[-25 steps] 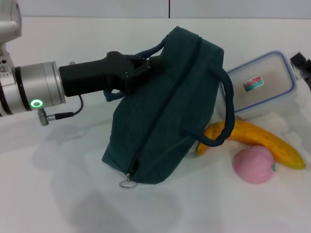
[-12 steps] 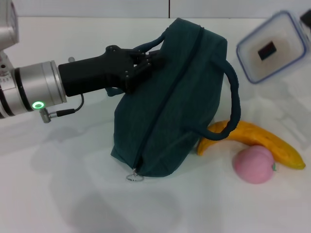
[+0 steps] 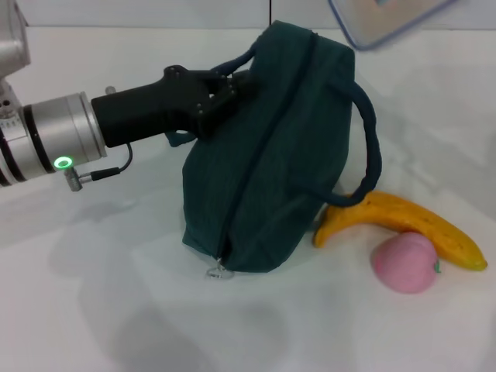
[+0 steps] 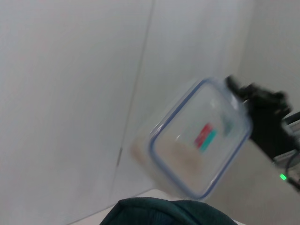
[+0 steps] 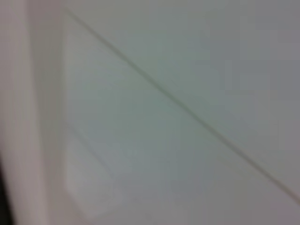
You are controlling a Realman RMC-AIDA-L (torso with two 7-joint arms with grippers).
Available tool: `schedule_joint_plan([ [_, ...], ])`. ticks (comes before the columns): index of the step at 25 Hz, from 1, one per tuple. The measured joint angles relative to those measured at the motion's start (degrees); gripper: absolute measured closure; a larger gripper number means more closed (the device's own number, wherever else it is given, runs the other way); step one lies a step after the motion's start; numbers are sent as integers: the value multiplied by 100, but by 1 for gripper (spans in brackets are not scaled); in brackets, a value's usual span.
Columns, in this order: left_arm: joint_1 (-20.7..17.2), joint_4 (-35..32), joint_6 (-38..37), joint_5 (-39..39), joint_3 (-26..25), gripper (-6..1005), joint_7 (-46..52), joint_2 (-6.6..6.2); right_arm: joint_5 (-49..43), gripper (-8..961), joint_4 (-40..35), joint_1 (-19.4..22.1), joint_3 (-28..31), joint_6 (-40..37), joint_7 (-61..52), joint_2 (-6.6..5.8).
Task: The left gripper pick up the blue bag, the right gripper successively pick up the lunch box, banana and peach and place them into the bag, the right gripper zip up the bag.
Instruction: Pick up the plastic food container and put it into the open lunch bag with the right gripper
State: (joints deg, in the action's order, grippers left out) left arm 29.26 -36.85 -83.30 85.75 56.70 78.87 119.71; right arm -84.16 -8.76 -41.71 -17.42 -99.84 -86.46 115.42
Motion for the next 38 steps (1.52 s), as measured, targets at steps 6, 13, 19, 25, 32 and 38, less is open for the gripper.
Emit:
schedule_joint_plan([
  [6,3,23,355,-41,25,952,-18,-1,27,857,83,-382,-51,-72,-6,53],
  [13,32,73,344,-44,32,952,-59,-1,29,857,269,-609,-532,343,38,75],
  [19,40,82,295,-63,34,952,-64,-1,7,856,355,-393,-847,542,75,78],
  [25,13,82,288,-78,23,953,-91,-1,1,833,294,-44,-1254,576,77,62],
  [32,53,82,314,-137,32,953,-135,-1,-8,792,276,-13,-1823,680,56,63],
  [38,91,82,337,-138,34,953,-135,-1,-14,757,302,-154,-2168,1005,-110,75],
])
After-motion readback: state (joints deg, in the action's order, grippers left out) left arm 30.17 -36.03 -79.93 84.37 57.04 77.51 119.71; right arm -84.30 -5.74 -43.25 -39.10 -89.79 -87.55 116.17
